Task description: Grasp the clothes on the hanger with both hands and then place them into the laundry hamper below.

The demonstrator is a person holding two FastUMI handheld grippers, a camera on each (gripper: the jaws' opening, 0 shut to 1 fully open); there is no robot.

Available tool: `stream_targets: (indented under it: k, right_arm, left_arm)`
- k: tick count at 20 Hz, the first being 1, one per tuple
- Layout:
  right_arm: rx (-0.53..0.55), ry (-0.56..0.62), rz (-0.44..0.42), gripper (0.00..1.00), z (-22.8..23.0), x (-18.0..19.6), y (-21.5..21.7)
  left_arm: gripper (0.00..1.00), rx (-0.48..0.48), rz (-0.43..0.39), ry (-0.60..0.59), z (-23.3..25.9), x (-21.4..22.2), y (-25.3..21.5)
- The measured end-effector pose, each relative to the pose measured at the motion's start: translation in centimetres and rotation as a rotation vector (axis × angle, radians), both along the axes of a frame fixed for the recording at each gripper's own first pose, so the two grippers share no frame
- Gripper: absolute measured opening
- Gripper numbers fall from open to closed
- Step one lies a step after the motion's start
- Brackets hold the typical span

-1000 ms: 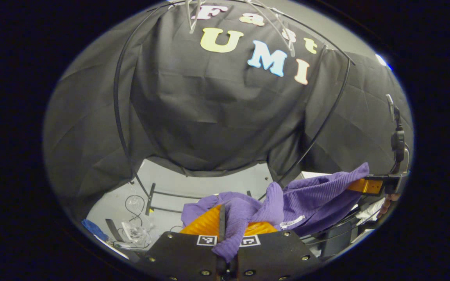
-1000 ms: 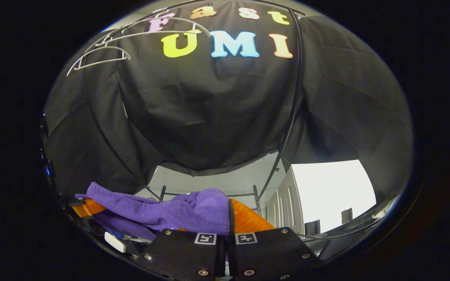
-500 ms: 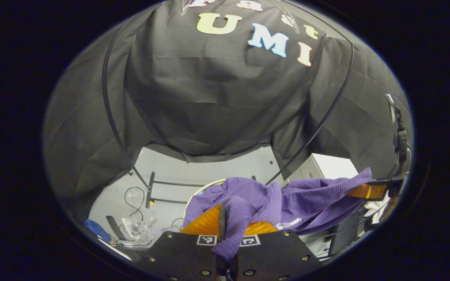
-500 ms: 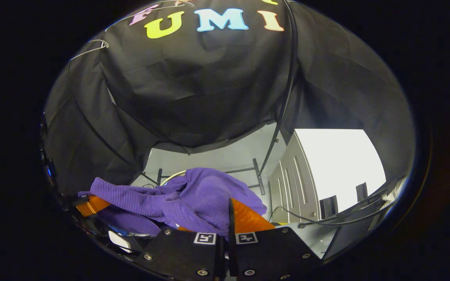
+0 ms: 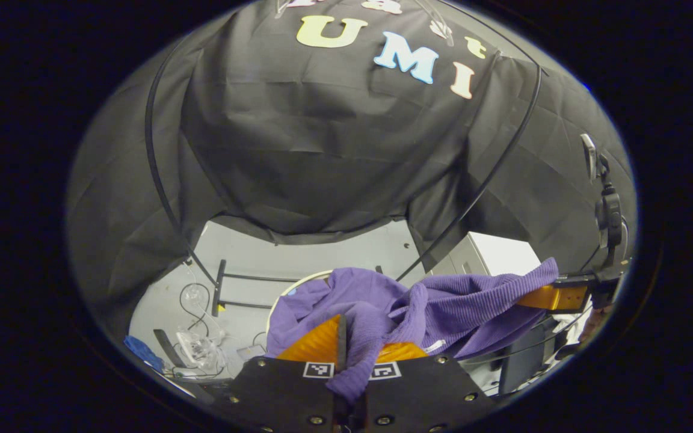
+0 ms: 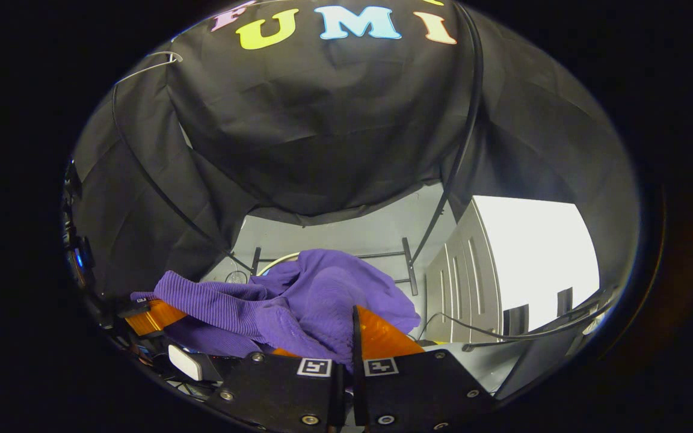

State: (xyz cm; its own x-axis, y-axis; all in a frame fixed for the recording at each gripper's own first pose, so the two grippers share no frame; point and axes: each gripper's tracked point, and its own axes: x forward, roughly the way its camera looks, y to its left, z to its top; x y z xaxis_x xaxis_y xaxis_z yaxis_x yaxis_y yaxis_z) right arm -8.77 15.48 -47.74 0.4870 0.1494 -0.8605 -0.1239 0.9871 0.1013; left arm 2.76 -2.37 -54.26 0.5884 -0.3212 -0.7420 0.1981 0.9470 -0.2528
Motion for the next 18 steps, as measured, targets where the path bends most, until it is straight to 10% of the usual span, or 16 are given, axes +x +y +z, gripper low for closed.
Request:
stream_targets:
  k: [10, 13, 16, 18]
  right_arm:
    - [0.042, 0.077, 0.048, 0.16, -0.8, -2.2, 1.2]
    - [0.067, 0.081, 0.047, 0.43, -0.2, -2.4, 1.7]
    - [0.055, 0.062, 0.061, 0.86, 0.8, -2.9, 1.9]
    - [0.039, 0.032, 0.069, 0.92, 1.9, -3.0, 1.5]
  left_arm:
    - [0.07, -0.004, 0.042, 0.066, -1.0, -1.5, 0.8]
    - [0.11, -0.01, 0.061, 0.066, -1.1, -1.4, 1.0]
    - [0.61, -0.01, 0.049, 0.04, 0.6, -1.5, 0.9]
    - [0.95, 0.032, 0.044, 0.014, 1.4, -2.0, 2.0]
